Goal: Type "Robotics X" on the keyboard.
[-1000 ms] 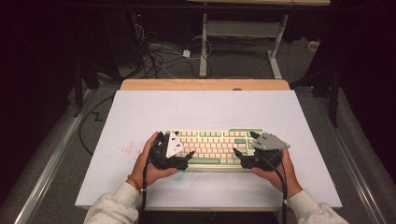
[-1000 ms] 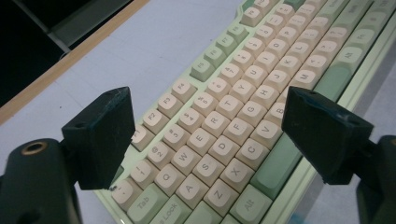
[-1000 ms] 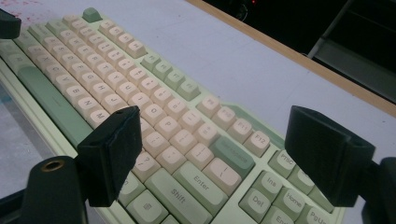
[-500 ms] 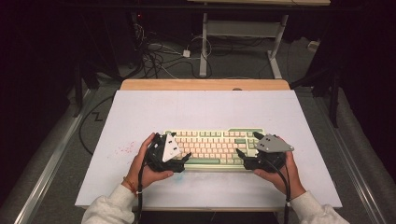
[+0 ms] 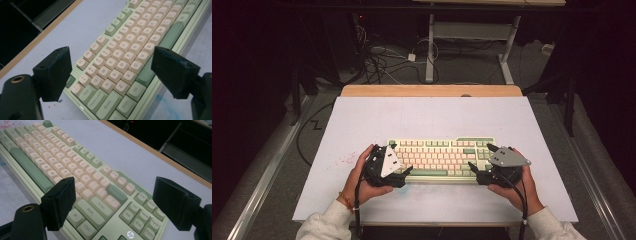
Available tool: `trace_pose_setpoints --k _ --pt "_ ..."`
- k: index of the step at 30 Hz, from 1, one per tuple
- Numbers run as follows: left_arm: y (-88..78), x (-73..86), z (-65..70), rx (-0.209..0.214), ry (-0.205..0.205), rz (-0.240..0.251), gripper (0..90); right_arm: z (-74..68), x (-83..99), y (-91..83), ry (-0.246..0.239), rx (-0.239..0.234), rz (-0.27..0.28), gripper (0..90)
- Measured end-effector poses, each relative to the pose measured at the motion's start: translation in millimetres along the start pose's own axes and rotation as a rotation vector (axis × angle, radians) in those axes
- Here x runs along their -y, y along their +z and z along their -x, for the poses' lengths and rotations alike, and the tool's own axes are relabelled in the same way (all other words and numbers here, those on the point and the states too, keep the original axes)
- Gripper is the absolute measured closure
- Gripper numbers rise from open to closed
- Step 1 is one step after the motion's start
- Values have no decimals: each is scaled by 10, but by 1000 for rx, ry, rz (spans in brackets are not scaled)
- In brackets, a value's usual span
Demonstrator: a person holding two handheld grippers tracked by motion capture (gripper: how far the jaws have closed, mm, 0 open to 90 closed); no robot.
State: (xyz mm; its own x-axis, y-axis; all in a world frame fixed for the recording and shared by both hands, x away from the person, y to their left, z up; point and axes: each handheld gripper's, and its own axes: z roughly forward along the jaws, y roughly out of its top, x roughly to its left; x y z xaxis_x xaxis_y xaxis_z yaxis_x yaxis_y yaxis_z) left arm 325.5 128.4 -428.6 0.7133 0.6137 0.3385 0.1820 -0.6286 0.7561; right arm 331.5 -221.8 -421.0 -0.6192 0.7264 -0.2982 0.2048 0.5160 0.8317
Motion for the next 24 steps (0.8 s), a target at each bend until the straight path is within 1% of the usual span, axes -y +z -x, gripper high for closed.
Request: trace_pose_setpoints --k 8,14,16,18,19,24 --pt "-63 64 -15 -5 -7 -3 160 15 22 -71 -5 8 7 188" --pt "-119 115 -27 -9 -13 -2 160 39 34 -124 -8 22 7 187" --pt "-135 132 -28 -11 -9 -5 159 40 39 -140 -3 24 9 187" --pt "-149 151 -29 -10 -11 -7 159 43 47 -160 -12 28 10 186" --pt "-159 164 -33 -14 -7 -12 159 44 51 -167 -10 28 10 186" --pt "-197 214 -35 -24 -17 -15 159 60 79 -214 -8 34 11 186"
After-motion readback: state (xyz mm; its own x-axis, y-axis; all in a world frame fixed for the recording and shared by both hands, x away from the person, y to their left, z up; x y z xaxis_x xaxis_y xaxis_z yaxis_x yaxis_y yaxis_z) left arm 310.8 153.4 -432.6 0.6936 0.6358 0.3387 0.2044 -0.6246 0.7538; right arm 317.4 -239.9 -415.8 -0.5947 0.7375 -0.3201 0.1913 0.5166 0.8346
